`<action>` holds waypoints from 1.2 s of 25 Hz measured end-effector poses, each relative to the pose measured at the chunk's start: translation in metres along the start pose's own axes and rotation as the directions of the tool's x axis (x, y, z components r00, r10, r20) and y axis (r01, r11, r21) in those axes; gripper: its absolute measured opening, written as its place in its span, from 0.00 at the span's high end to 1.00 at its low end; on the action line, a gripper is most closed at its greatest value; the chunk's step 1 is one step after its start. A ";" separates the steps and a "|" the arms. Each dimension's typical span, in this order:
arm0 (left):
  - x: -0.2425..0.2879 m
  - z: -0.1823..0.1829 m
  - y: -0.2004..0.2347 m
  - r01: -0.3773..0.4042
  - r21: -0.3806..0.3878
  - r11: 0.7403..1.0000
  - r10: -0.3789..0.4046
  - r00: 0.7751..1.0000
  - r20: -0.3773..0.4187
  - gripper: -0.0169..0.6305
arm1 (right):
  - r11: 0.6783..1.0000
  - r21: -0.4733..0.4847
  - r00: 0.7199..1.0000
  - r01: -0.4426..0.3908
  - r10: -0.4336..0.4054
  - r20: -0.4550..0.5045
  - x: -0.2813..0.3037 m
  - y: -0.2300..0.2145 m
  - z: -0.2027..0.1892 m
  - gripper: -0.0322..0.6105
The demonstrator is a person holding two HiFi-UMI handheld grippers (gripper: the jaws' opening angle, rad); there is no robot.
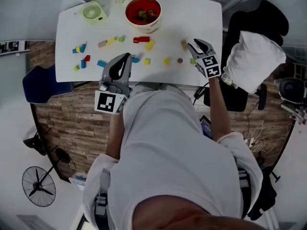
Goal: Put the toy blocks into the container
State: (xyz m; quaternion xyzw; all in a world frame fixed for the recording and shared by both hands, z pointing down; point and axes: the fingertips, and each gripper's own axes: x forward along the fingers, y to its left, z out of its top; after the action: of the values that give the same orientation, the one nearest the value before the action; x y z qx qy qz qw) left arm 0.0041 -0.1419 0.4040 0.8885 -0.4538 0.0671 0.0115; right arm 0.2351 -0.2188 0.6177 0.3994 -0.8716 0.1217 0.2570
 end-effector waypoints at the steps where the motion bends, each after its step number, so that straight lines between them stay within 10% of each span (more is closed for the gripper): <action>1: -0.002 0.000 -0.001 -0.009 -0.004 1.000 0.009 1.000 0.000 0.98 | 1.000 -0.015 0.999 -0.018 0.017 -0.052 0.009 0.002 -0.010 0.69; 14: -0.035 -0.021 0.009 -0.094 -0.067 0.993 0.095 0.996 0.002 0.98 | 0.996 -0.028 0.808 -0.086 0.053 -0.586 0.105 0.002 -0.120 0.54; 19: -0.047 -0.024 0.031 -0.096 -0.088 0.991 0.096 0.995 0.006 0.98 | 0.996 -0.015 0.793 -0.083 0.057 -0.606 0.119 0.004 -0.125 0.66; 30: -0.033 -0.025 0.066 0.005 -0.104 0.995 0.000 0.999 0.050 0.98 | 0.994 0.099 0.932 0.047 -0.008 -0.363 0.094 0.003 -0.076 0.75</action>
State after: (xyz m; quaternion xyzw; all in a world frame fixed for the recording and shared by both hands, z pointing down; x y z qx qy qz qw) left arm -0.0714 -0.1522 0.4223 0.8887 -0.4555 0.0212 0.0468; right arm 0.2083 -0.2446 0.7329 0.3956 -0.7959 0.2358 0.3930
